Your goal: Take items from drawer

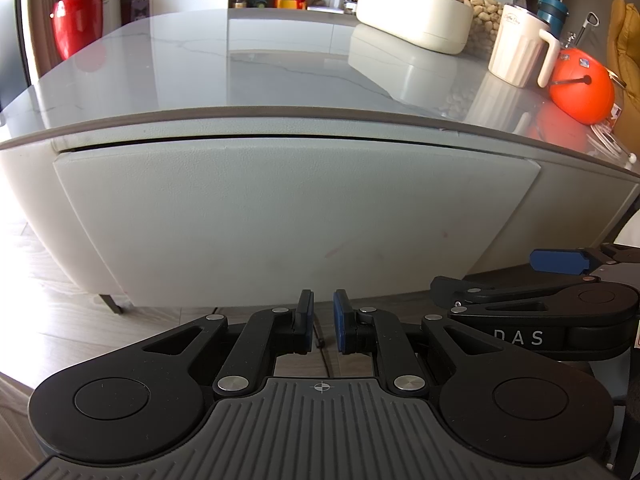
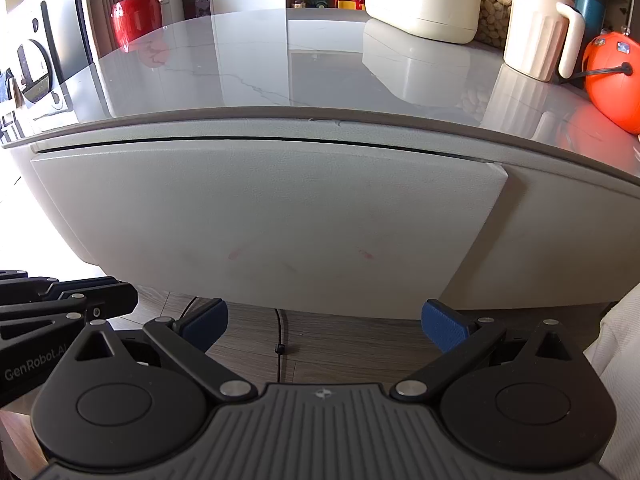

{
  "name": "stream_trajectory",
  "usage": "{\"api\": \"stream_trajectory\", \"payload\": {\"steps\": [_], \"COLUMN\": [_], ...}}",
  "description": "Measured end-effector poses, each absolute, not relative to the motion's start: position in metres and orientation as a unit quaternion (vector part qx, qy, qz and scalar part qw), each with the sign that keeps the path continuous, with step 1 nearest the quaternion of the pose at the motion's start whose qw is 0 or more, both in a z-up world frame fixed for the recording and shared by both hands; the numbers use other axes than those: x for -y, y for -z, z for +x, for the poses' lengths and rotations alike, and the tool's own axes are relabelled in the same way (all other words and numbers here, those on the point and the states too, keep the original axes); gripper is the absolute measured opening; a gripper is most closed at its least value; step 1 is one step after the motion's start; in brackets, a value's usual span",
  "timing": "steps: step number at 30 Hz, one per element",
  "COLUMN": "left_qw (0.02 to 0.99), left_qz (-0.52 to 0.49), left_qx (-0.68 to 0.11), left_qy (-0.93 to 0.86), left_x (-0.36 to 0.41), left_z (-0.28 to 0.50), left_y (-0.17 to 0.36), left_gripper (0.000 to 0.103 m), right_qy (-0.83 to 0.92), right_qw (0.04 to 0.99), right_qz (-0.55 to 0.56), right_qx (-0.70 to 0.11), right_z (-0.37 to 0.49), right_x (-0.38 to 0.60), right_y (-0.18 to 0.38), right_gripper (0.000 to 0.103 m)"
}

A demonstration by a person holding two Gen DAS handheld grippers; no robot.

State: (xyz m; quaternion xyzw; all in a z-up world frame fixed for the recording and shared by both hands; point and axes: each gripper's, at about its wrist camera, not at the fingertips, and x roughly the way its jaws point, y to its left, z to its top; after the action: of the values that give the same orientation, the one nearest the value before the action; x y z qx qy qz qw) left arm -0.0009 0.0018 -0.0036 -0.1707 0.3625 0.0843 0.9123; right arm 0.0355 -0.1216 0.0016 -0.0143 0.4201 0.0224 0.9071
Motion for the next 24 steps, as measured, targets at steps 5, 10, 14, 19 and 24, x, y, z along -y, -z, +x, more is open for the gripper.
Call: {"api": "stream_trajectory", "payload": {"steps": [5,10,14,19,24], "left_qw": [0.912,0.909,0.913,0.917,0.928], "left_qz": [-0.172,-0.181,-0.183,-0.182,-0.122], "left_qx": [-0.362,-0.364,-0.351,-0.343,-0.343], "left_qy": [-0.086,-0.092,-0.098,-0.092,-0.083], "left_x": [-0.001,-0.004,-0.009,-0.03,-0.056], "left_z": [-0.001,0.001,-0.001,-0.002,0.007], "left_y": [0.004,0.005,-0.003,-0.016,-0.033], "left_gripper": [0.013,0.013,0.013,0.014,0.015], "right_qy": [-0.022,-0.021,-0.022,-0.024,-0.027], "right_qw": [0.907,0.905,0.9,0.89,0.896], "right_qz": [-0.014,-0.009,0.02,0.062,0.052], "right_qx": [-0.42,-0.425,-0.436,-0.45,-0.439], "right_z": [0.036,0.037,0.04,0.049,0.068], "right_x": [0.122,0.125,0.135,0.149,0.166], "right_y": [-0.002,-0.001,-0.005,-0.012,-0.03], "right_gripper": [0.103,0.103,0.103,0.103,0.103]}}
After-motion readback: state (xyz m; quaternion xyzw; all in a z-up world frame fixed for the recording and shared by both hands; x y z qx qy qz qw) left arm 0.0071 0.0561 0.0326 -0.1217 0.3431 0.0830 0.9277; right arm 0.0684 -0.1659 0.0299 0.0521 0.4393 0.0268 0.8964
